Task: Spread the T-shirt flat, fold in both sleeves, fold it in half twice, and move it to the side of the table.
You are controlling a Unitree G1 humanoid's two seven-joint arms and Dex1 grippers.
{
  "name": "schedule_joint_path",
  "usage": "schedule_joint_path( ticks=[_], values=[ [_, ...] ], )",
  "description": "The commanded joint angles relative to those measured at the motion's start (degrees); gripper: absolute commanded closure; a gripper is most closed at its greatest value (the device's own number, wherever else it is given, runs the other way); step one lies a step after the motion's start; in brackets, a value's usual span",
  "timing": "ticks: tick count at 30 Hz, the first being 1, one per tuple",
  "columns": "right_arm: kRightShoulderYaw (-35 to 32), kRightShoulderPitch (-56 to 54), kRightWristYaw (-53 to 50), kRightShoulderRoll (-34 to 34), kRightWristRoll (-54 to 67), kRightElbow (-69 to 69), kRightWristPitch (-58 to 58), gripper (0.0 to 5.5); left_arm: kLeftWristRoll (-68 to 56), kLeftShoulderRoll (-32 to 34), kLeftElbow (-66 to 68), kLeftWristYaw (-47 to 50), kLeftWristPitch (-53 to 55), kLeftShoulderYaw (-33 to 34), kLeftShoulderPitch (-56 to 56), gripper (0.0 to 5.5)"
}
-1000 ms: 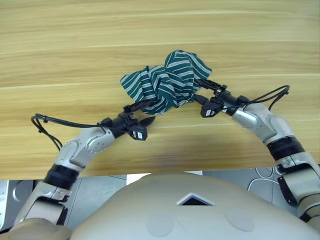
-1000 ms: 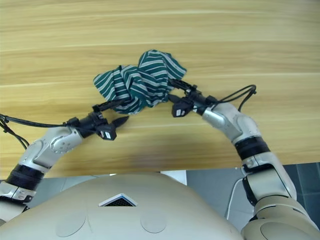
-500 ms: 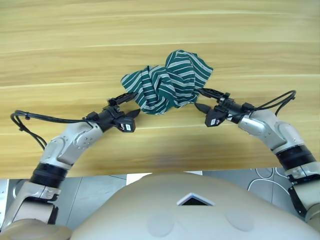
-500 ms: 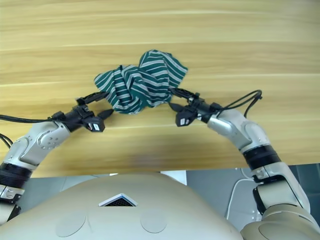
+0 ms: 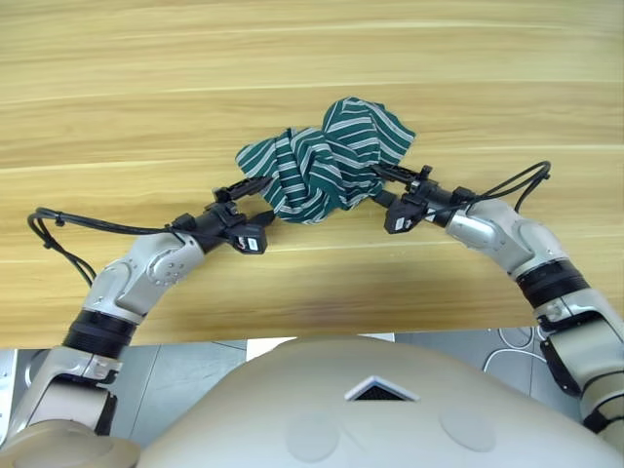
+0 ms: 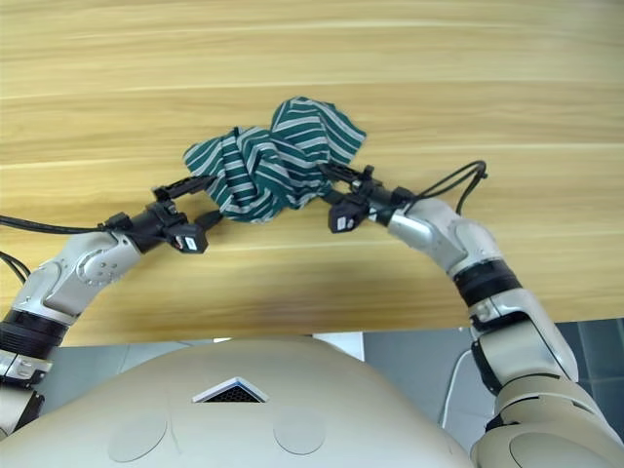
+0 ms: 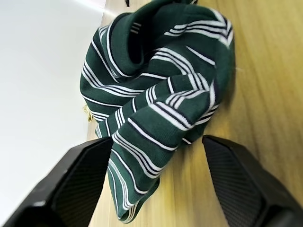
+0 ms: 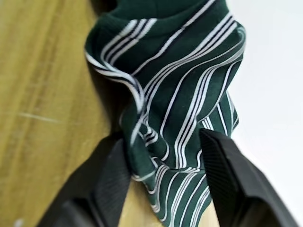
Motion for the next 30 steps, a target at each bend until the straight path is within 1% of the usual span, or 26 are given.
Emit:
schedule_joint_path(
  ticks=[1,3,12,17,30],
  values=[
    [2.46,4.06,4.18,-1.68,-1.44,3.10,0.43,3.90,2.03,0.62,3.29,-3.39,0.53,-3.27,2.58,1.93],
    [2.15,4.69,4.43,-1.95,-0.43,2.48,-0.25,4.32,1.56,0.68,2.94,-3.25,0.25,-2.90,2.73,1.93],
    [1.94,5.01,4.69,-2.10,1.65,2.20,-0.69,5.46,0.26,1.61,1.79,-4.54,-2.25,-3.83,3.04,1.93],
    [2.10,4.42,4.10,-1.57,1.53,3.47,-0.91,5.49,2.50,0.02,3.26,1.09,-1.07,-1.29,0.05,1.93],
    [2.45,2.66,2.26,-0.19,0.36,8.00,-2.11,5.49,1.10,0.23,-0.33,3.08,-1.99,2.27,0.00,1.93]
  ],
)
